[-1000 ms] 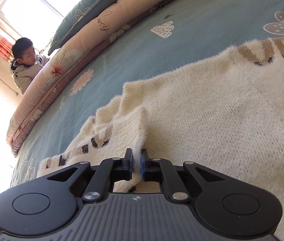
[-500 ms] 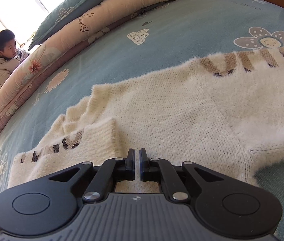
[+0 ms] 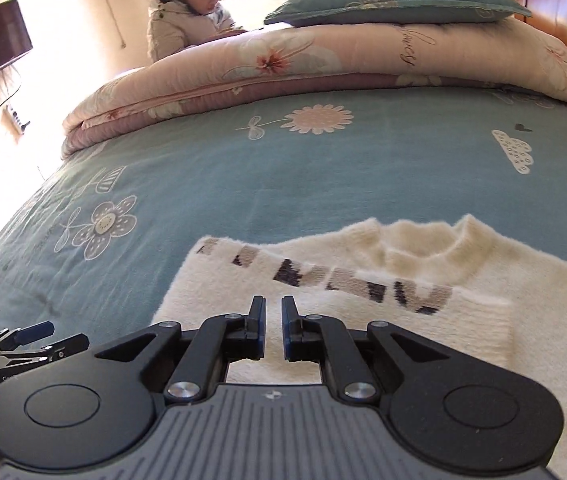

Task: Fold clothes
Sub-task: 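Lift the sleeve with the right gripper and carry it across the body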

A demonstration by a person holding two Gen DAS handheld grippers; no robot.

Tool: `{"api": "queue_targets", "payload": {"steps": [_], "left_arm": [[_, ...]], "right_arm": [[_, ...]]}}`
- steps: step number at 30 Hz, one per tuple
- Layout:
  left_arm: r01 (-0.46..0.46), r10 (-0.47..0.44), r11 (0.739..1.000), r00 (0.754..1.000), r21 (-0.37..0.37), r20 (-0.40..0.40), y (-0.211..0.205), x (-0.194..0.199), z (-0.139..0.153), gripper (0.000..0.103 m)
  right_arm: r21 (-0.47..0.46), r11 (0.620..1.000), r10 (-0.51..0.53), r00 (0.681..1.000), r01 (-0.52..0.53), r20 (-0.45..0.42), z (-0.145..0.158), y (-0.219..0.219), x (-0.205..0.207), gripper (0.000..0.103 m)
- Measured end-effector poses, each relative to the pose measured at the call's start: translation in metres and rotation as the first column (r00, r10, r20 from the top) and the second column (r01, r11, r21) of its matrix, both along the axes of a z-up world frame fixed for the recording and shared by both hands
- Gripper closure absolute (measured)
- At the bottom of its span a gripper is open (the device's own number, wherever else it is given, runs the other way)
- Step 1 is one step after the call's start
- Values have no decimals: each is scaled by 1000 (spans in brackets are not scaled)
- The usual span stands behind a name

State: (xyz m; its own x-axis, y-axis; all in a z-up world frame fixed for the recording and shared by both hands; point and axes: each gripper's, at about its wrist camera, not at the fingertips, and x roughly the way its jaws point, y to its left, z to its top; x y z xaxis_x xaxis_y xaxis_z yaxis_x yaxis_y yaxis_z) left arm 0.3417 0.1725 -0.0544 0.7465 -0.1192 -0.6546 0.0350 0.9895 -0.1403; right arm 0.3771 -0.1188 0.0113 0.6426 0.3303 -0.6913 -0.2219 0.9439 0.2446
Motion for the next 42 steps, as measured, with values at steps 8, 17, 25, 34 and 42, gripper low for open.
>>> {"api": "queue_targets", "payload": {"steps": [8, 17, 25, 34, 42], "left_arm": [[-15, 14, 999, 1000, -44, -27, 17, 4, -7, 8], [-12, 11, 999, 1000, -51, -18, 13, 3, -4, 8], [74, -73, 996, 997, -57, 14, -5, 0, -4, 8], [451, -464, 886, 859, 111, 218, -107, -21, -10, 8], [529, -529, 848, 838, 38, 133, -127, -14, -32, 8]], "right_arm": [[-66, 985, 147, 973, -161, -180, -73, 103, 33, 92], [-59, 983, 165, 979, -173, -121, -56, 104, 16, 92], [-72, 972, 211, 963, -225, -166, -60, 102, 4, 88], [-139, 974, 167, 982, -178, -85, -15, 55, 25, 87], [-107, 938, 328, 944, -331, -40, -23, 73, 51, 87]]}}
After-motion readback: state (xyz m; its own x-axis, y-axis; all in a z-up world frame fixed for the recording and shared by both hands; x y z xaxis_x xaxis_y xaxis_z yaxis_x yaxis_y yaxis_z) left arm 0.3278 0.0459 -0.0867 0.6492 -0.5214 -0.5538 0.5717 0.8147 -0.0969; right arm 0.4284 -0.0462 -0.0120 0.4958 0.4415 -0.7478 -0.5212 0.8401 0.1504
